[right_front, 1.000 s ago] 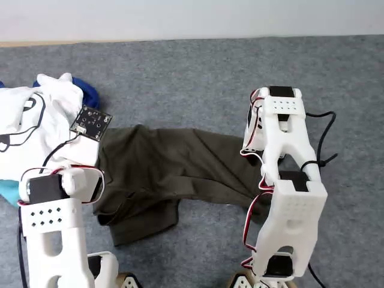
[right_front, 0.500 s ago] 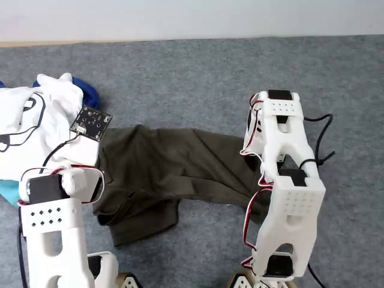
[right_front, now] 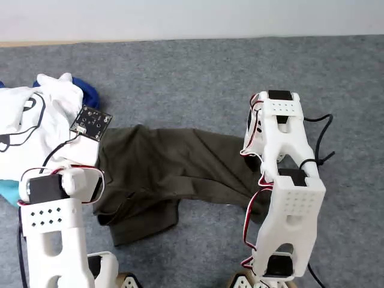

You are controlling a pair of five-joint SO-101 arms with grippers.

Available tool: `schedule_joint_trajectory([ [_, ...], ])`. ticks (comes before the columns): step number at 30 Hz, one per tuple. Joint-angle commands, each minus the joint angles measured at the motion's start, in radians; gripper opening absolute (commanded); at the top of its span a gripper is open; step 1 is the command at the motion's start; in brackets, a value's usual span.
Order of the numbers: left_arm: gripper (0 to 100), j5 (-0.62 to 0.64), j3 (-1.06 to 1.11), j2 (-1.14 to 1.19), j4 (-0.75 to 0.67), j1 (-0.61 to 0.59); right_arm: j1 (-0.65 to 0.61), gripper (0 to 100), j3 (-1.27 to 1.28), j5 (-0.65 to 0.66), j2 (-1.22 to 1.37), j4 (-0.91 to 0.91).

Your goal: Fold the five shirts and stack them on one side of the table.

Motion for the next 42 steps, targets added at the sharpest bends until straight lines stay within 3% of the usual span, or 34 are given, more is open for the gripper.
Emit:
schedule_joint_trajectory([
  [1, 0, 0.009, -0.004, -0.017, 0.008, 0.008, 0.002, 14.3, -0.048, 0.009, -0.042, 0.025],
  [9, 0, 0.009, -0.004, -0.017, 0.008, 0.008, -0.004, 14.3, -0.048, 0.014, -0.139, 0.025],
  [42, 0, 0.009, -0.004, -0.018, 0.009, 0.008, 0.004, 5.4, -0.058, 0.014, -0.036, 0.007],
])
